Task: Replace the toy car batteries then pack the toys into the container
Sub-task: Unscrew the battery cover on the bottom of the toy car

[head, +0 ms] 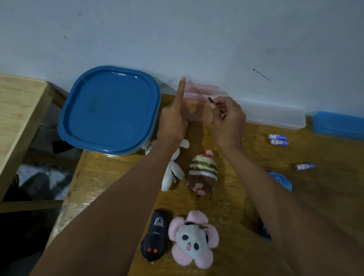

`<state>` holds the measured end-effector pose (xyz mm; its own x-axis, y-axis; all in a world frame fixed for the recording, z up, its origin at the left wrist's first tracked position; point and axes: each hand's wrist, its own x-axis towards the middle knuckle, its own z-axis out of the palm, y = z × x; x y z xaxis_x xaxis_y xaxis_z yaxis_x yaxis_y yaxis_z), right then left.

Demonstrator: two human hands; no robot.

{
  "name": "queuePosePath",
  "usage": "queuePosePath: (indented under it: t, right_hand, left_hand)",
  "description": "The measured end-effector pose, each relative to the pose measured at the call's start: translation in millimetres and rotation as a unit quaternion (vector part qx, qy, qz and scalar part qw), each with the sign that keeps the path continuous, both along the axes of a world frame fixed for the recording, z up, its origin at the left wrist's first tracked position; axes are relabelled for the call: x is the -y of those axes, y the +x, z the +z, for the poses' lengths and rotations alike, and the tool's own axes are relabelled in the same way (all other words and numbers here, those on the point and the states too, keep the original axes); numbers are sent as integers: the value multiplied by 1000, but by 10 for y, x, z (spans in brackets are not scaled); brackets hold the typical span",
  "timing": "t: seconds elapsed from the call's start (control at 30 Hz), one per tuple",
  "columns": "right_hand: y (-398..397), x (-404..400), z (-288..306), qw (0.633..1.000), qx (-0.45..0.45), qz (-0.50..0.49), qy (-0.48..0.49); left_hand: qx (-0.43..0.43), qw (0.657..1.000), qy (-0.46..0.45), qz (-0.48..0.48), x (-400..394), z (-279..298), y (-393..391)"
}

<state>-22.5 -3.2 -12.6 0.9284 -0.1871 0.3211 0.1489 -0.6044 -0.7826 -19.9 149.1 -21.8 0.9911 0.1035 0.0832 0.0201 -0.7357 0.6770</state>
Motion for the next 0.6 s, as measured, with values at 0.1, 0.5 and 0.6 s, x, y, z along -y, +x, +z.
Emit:
queuePosePath:
  t: [0.1, 0.5, 0.6]
  right_hand:
    - [86, 28, 59, 998, 3, -26, 49]
    - [-35, 147, -161, 990, -95, 50, -86]
    - [-86, 110, -196, 989, -129, 38, -68]
  left_hand:
    - [-3, 1000, -10, 1, 7, 10, -7]
    - [-41, 999, 16, 15, 41, 43, -21]
    - [-40, 999, 36, 8, 36, 9, 12]
